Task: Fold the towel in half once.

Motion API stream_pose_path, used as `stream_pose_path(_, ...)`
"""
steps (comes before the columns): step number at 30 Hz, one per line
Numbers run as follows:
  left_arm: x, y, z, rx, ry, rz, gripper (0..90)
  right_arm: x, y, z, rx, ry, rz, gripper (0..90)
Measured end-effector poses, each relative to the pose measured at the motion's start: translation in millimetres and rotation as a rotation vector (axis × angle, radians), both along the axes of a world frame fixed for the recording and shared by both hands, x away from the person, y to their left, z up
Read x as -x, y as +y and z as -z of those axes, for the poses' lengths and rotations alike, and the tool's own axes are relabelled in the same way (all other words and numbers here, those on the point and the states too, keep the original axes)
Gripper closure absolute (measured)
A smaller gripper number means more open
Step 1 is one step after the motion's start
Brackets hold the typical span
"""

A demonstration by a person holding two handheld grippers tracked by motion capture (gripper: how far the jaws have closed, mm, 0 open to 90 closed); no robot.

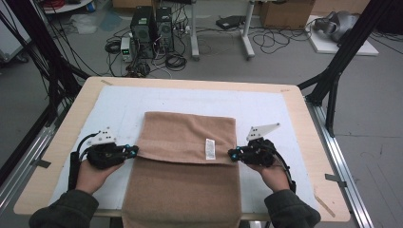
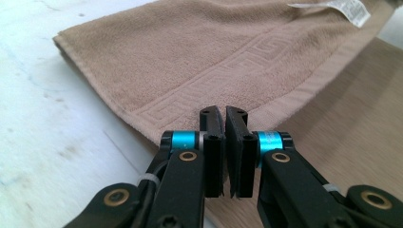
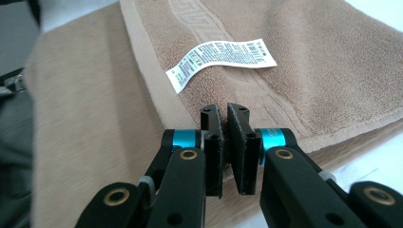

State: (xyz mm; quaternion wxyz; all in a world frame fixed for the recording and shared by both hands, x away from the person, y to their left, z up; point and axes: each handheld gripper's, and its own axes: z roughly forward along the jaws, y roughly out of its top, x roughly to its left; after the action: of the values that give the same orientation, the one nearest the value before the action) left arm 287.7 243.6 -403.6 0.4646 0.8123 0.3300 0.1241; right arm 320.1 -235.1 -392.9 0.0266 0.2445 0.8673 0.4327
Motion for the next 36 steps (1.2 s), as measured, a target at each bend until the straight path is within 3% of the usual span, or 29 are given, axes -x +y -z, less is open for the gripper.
stream_pose_path(4,34.3,3.7,-2.0,-0.008,-0.008,0.059,85.4,29.1,-4.5,-3.7,-0.016,-0.004,-0.041,85.3)
stream_pose_path(7,60.8,6.9,-3.4,0.001,-0.012,0.085,85.5,53.4,-5.4,-6.4,-0.002,-0.006,-0.102,85.4)
stream_pose_path(11,92.4,6.8,1.0,-0.002,-0.004,0.137,85.0,81.1,-4.1,-7.3,-0.029,0.034,-0.186,79.6)
stream_pose_path(13,98.6,4.0,2.9,-0.013,0.003,0.154,71.9,85.2,-4.5,-6.1,-0.014,0.03,-0.183,68.4)
stream_pose_path(14,99.2,2.2,3.4,-0.015,-0.002,0.157,67.0,83.6,-5.6,-5.6,-0.017,0.035,-0.172,67.7)
stream_pose_path(20,78.3,-3.8,1.7,-0.028,-0.019,0.137,55.8,55.6,-10.8,-5.7,-0.034,0.017,-0.075,58.8)
stream_pose_path(24,54.2,-3.5,1.6,-0.026,-0.024,0.091,48.1,33.8,-7.4,-4.7,-0.008,-0.014,-0.029,52.0)
stream_pose_path(28,27.3,-6.3,2.8,-0.019,-0.016,0.062,46.5,10.0,-4.5,-0.7,0.024,-0.022,0.023,46.5)
stream_pose_path(33,-8.1,-7.1,8.7,-0.008,-0.002,-0.022,41.6,-18.9,-2.2,3.4,0.031,-0.034,0.069,40.2)
stream_pose_path(36,-28.9,-8.7,13.9,-0.037,0.01,-0.075,39.5,-33.9,-2.3,6.2,0.034,-0.041,0.102,37.0)
